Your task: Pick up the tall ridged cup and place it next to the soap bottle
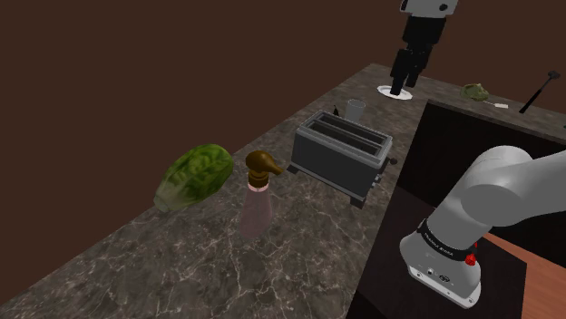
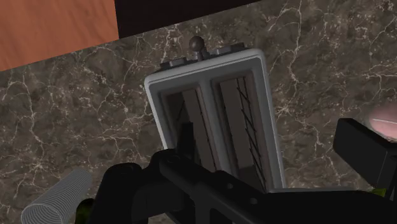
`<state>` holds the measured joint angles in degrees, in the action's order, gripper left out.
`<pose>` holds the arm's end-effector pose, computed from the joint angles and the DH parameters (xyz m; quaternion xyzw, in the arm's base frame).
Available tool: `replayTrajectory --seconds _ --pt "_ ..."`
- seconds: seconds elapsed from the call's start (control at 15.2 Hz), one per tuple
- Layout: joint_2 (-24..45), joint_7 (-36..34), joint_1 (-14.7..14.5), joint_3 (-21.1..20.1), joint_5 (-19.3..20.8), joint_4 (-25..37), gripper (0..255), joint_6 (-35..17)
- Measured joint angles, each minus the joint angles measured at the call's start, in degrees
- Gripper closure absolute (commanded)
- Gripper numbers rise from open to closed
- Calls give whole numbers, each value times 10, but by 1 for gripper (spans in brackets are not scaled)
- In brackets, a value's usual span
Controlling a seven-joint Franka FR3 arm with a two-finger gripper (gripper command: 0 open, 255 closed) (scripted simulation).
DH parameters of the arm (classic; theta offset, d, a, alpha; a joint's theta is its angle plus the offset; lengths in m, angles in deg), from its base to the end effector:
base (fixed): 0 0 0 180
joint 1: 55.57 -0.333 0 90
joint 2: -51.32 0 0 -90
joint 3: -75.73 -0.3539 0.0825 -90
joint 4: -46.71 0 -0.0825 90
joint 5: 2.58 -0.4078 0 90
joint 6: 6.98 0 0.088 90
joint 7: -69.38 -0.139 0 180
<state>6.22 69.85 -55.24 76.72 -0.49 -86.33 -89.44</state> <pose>0.2863 -0.0138 0.5916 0.9988 -0.0061 -0.0480 0.0114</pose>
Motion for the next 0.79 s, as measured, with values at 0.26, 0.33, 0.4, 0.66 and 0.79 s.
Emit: replayTrajectory --seconds 0.26,0.33,0.4,0.66,0.79 --pt "16 20 7 20 18 -15 0 -37" --pt "25 27 10 27 24 -18 0 -52" --pt "36 35 12 35 30 -18 0 -66" --pt "77 62 22 64 52 -39 0 -141" --pt "103 79 28 82 63 -37 0 -173"
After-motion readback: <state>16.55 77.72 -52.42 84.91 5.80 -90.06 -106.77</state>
